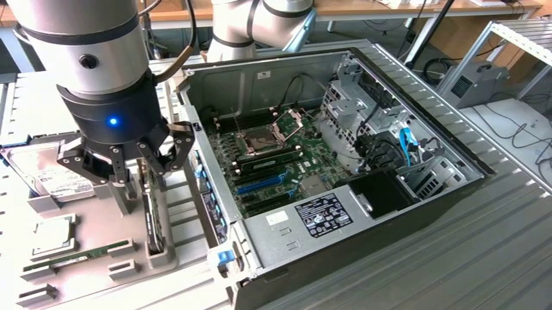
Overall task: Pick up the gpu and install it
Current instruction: 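Pick up the gpu and move the gpu toward the slot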
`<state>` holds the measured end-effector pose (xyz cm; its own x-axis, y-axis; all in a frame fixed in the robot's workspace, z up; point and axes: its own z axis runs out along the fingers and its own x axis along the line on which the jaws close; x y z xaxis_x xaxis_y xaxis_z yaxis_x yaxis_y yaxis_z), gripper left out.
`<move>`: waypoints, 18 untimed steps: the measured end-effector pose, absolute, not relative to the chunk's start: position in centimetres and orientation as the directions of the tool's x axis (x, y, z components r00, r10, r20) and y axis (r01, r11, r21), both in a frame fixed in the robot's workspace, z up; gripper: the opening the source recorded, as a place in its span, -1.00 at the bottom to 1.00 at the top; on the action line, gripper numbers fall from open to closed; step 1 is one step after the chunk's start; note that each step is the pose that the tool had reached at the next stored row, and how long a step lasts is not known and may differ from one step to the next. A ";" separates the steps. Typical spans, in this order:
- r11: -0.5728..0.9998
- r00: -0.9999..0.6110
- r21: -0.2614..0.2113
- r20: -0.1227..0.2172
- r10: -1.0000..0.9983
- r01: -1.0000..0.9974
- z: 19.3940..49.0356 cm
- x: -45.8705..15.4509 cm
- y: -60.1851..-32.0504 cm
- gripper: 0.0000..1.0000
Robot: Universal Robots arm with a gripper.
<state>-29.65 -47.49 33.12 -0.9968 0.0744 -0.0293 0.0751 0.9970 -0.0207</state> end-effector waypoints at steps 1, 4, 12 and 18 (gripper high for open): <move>0.997 -0.997 -0.021 -0.029 0.074 0.075 33.1 -29.6 -47.5 -0.15; 0.997 -0.997 -0.021 -0.029 0.074 0.075 32.9 -29.6 -47.5 -0.15; 0.997 -0.997 -0.021 -0.029 0.074 0.075 32.6 -29.6 -47.5 -0.15; 0.997 -0.997 -0.021 -0.029 0.074 0.075 32.3 -29.6 -47.5 -0.15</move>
<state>-29.65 -47.49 32.34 -0.9968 0.0744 -0.0294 0.0750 0.9970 -0.0207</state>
